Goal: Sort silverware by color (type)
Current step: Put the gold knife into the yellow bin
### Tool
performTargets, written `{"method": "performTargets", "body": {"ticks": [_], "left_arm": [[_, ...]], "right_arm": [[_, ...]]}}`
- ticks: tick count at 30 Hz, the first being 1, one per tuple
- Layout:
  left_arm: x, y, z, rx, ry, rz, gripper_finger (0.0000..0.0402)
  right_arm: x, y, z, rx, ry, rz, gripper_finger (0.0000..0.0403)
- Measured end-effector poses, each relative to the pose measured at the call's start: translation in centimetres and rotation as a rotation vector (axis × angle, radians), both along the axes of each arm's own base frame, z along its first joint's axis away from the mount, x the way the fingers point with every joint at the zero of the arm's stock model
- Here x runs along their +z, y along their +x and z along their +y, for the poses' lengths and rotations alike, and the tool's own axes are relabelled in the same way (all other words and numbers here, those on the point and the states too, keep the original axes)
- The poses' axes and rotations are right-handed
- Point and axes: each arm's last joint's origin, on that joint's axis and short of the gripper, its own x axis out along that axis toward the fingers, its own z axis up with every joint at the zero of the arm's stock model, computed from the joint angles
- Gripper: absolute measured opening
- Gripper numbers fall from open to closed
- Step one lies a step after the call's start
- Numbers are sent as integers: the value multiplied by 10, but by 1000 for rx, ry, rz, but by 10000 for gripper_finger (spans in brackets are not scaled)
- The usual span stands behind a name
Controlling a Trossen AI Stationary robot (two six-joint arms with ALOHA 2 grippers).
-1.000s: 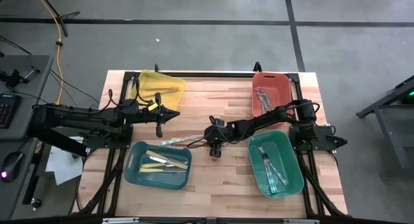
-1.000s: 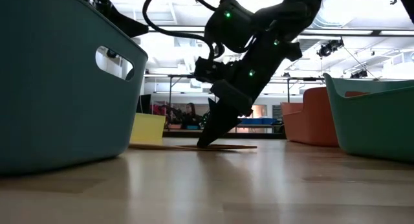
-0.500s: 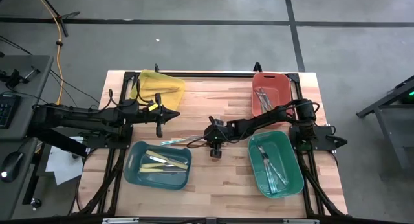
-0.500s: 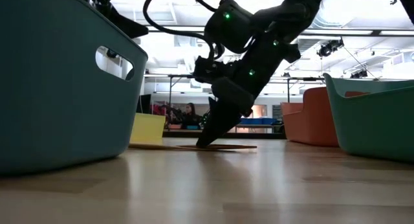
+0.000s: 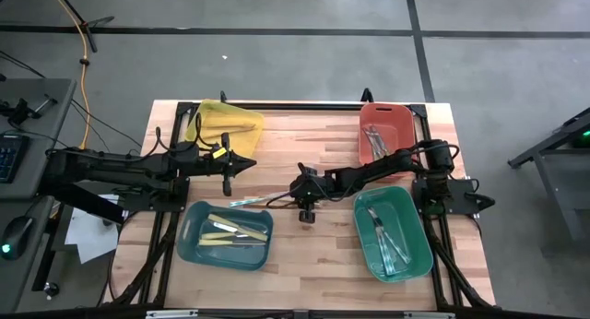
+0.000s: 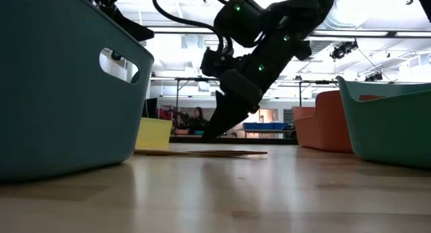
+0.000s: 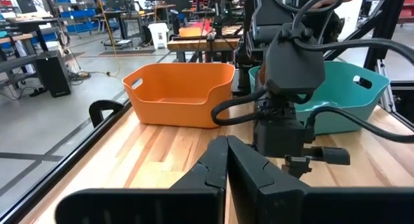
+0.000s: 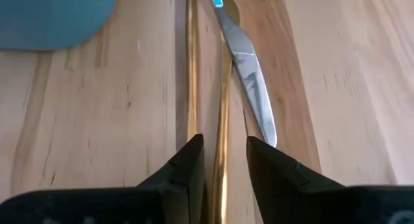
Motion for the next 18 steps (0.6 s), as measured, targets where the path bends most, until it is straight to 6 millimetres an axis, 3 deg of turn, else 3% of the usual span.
{"method": "performTargets", "body": {"ticks": [18], "left_arm": [[0, 0, 0, -1, -1, -1, 0]], "right_arm": [[-1, 0, 0, -26, 36, -1, 99]]}}
